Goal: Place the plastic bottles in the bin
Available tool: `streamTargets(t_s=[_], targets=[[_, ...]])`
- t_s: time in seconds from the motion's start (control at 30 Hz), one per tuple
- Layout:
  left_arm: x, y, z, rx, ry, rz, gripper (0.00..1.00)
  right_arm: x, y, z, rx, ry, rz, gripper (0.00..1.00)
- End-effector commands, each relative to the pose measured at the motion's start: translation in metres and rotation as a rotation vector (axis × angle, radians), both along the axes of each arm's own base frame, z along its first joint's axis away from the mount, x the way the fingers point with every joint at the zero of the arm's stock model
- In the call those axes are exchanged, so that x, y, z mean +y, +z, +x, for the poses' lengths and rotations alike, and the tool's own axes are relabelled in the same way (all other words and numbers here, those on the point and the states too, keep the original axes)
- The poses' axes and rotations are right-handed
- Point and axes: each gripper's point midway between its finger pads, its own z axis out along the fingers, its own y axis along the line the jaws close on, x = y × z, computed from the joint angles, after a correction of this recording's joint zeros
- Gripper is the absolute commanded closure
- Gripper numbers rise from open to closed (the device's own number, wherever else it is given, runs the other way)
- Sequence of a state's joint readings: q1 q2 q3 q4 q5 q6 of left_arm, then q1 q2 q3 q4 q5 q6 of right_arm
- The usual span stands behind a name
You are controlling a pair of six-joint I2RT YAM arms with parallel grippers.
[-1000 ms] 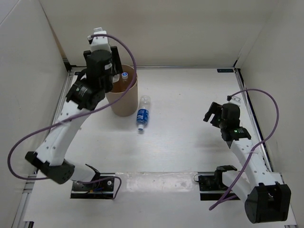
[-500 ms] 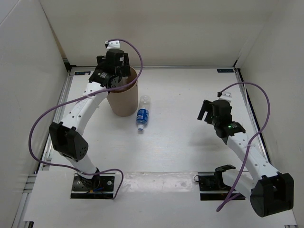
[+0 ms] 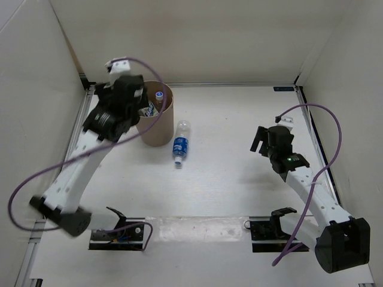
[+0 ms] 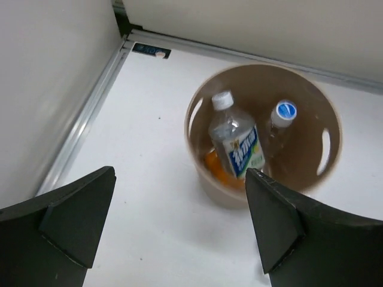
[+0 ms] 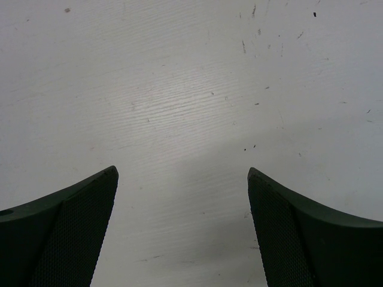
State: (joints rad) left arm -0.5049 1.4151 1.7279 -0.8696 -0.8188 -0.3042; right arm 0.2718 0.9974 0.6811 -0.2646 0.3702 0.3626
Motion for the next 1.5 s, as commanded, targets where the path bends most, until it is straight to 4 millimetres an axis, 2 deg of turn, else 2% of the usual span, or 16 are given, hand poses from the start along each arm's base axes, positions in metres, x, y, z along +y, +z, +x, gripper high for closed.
streamTargets(t_s=[0.0,0.1,0.23,0.37,0.43,0.47,0.53,0.63,0.67,0.7,0.73,1.0,1.07,1.13,1.17,1.47], targets=[[0.046,-0.023,-0.080,0.042,0.075,0.039,0.00,-0.004,0.021,0.008,-0.054,-0.047,-0.014,0.10],[0.061,-0.062,-0.108,0.114,0.103,0.036,0.00,-0.006,0.016,0.004,-0.040,-0.093,0.020,0.10],[0.057,-0.066,-0.129,0.166,0.028,-0.002,0.00,0.018,0.032,-0.001,-0.081,0.007,0.102,0.10],[0.066,-0.072,-0.147,0.156,0.008,-0.011,0.00,0.094,0.066,-0.023,-0.077,0.216,0.269,0.10],[0.064,-0.085,-0.151,0.138,-0.045,-0.038,0.00,0.124,0.097,-0.019,-0.128,0.263,0.347,0.10],[0.063,-0.094,-0.148,0.154,-0.068,-0.042,0.00,0.155,0.076,-0.020,-0.045,0.321,0.331,0.10],[0.058,-0.095,-0.149,0.155,-0.093,-0.086,0.00,0.185,0.108,-0.012,-0.035,0.379,0.392,0.10],[0.061,-0.093,-0.153,0.158,-0.093,-0.082,0.00,0.241,0.062,0.018,0.210,0.467,0.406,0.11],[0.062,-0.091,-0.154,0.152,-0.078,-0.090,0.00,0.256,0.073,0.022,0.226,0.513,0.443,0.11],[0.063,-0.090,-0.155,0.150,-0.076,-0.087,0.00,0.267,0.035,0.023,0.345,0.517,0.417,0.11],[0.064,-0.090,-0.155,0.144,-0.074,-0.089,0.00,0.278,0.048,0.031,0.317,0.541,0.430,0.11],[0.065,-0.090,-0.152,0.131,-0.064,-0.101,0.00,0.322,0.013,0.061,0.442,0.619,0.511,0.10],[0.063,-0.094,-0.147,0.159,-0.059,-0.093,0.00,0.321,-0.009,0.066,0.505,0.617,0.510,0.10],[0.061,-0.096,-0.144,0.178,-0.058,-0.088,0.00,0.324,0.005,0.079,0.503,0.638,0.551,0.10],[0.060,-0.095,-0.142,0.178,-0.063,-0.089,0.00,0.323,-0.018,0.080,0.561,0.619,0.541,0.10],[0.066,-0.095,-0.140,0.175,-0.035,-0.105,0.00,0.325,-0.036,0.095,0.611,0.619,0.546,0.10]])
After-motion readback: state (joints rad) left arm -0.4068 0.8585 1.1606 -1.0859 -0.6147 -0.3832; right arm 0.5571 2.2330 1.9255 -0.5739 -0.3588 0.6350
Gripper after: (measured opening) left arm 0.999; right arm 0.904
